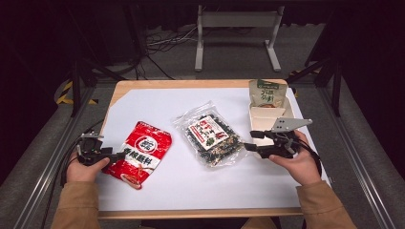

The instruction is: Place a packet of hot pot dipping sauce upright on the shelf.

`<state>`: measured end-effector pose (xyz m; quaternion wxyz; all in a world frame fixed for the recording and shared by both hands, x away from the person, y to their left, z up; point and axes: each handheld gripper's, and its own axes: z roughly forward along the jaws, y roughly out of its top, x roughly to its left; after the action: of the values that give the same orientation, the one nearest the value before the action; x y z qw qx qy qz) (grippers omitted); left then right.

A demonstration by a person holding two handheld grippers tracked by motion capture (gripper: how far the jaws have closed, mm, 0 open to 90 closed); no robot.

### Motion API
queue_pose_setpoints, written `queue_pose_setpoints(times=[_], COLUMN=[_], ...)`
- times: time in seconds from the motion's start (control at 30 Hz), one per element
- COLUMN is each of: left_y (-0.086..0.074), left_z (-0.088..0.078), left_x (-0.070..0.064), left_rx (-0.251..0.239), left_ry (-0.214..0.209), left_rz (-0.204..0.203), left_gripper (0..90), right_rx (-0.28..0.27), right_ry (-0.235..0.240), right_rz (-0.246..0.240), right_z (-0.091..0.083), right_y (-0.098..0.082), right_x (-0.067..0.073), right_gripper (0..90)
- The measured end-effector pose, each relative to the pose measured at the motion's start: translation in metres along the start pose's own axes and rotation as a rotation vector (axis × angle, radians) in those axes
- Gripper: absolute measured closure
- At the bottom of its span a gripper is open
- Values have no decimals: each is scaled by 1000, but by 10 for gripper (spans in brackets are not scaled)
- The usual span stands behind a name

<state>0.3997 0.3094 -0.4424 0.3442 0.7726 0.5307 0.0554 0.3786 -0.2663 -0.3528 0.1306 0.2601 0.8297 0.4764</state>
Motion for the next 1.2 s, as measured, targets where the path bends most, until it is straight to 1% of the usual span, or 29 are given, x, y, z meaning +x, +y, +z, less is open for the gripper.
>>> queue_pose_setpoints(times=[0.17, 0.27, 0.33, 0.37, 0.4, 0.5, 0.53, 0.57, 0.6, 0.67, 0.83, 0.93, 0.97, 1.0, 1.03, 1.07, 1.13, 1.2], left_y=[1, 0, 1, 1, 0, 0, 0, 0, 0, 0, 1, 1, 1, 0, 0, 0, -1, 0], left_z=[2, 4, 5, 5, 6, 6, 5, 5, 5, 4, 3, 3, 4, 4, 4, 4, 3, 2], left_x=[-1, -2, -3, -3, -4, -5, -6, -6, -7, -8, -11, -12, -12, -12, -13, -14, -16, -18], left_rx=[-9, -13, -18, -15, -16, -14, -14, -12, -8, 6, 23, 24, 22, 24, 27, 24, 23, 25], left_ry=[-15, -32, -75, -73, -66, -56, -35, -30, -27, -25, 1, 2, -3, -17, -37, -40, -39, -28], left_rz=[9, 10, -4, -1, 4, 12, 17, 17, 14, 16, 14, 6, -3, -4, -15, -17, -1, 15], left_gripper=[284, 290, 302, 280, 286, 310, 310, 364, 373, 386, 412, 434, 434, 467, 539, 579, 612, 661], right_rx=[-5, -5, -4, -9, -16, -17, -16, -16, -17, -18, -17, -15, -15, -14, -14, -16, -14, -14], right_ry=[7, 8, 9, 15, 21, 20, 20, 18, 17, 18, 17, 16, 16, 18, 19, 18, 18, 19], right_rz=[7, 8, 8, 13, 17, 17, 17, 17, 15, 15, 12, 10, 10, 9, 9, 10, 8, 8], right_z=[1, 1, 1, 1, 1, 1, 1, 1, 1, 1, 2, 2, 2, 2, 3, 3, 3, 3], right_y=[-1, -2, -2, -2, -2, -2, -2, -3, -3, -3, -2, -2, -2, -2, -2, -2, -2, -2], right_x=[-1, -1, -2, -2, -2, -2, -2, -2, -2, -2, -1, -1, -1, -1, -1, -1, -1, 0], right_gripper=[445, 443, 441, 439, 438, 438, 438, 437, 437, 437, 434, 433, 433, 433, 433, 432, 432, 432])
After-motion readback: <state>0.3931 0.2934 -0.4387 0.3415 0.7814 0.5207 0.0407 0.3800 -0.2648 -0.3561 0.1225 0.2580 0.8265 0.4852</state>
